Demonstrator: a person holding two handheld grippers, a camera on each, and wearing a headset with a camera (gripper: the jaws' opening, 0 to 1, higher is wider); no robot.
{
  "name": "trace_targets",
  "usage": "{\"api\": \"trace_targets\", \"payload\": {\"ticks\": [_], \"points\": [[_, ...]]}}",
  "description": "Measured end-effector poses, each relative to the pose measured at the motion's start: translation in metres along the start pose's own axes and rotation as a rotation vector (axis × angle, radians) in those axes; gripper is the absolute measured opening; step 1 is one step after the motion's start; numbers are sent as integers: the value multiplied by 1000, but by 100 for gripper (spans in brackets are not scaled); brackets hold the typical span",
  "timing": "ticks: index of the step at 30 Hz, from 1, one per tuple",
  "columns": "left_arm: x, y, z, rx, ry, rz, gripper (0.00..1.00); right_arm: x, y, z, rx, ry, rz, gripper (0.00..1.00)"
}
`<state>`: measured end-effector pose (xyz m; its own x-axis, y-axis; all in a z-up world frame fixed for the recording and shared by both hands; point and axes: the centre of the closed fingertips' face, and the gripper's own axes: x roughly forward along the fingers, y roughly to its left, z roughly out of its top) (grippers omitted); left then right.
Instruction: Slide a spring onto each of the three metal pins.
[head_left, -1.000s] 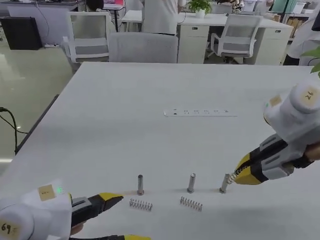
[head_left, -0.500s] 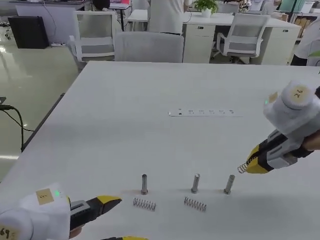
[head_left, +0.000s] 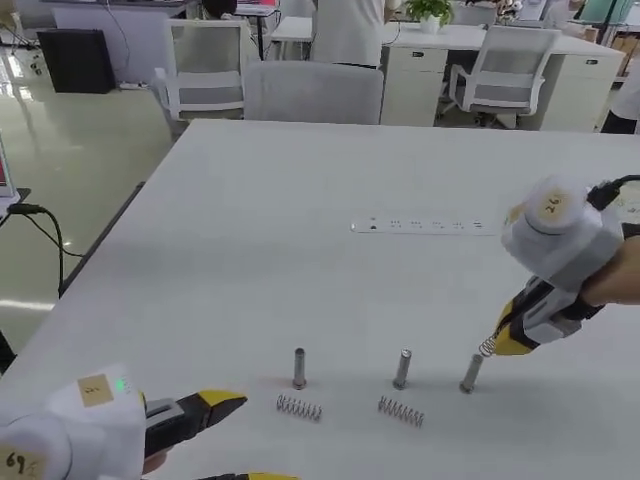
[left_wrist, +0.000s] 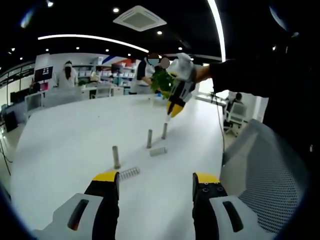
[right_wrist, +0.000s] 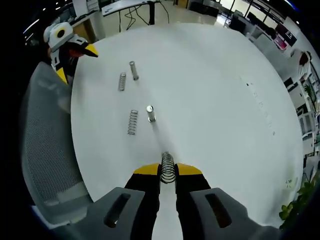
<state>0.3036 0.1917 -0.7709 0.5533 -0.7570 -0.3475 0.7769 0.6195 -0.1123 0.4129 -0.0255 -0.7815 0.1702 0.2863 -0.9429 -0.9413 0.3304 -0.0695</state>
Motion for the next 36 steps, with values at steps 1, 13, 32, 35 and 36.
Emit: {"api": "trace_targets", "payload": {"ticks": [1,13,32,35,36], "points": [[0,0,0,1,0,1,54,1,0,0,-1,6,2,8],[-1,1,0,-2,-2,6,53,10,0,-1,-19,68,17,8],[1,-1,-2,5,6,12,53,42,-8,-7,-73,174,-3,8],[0,-1,-2,6,8,13,53,48,-8,-8,-69,180,0,8],[0,-1,-2,5,7,14,53,49,-8,-9,-71,180,1,8]]}}
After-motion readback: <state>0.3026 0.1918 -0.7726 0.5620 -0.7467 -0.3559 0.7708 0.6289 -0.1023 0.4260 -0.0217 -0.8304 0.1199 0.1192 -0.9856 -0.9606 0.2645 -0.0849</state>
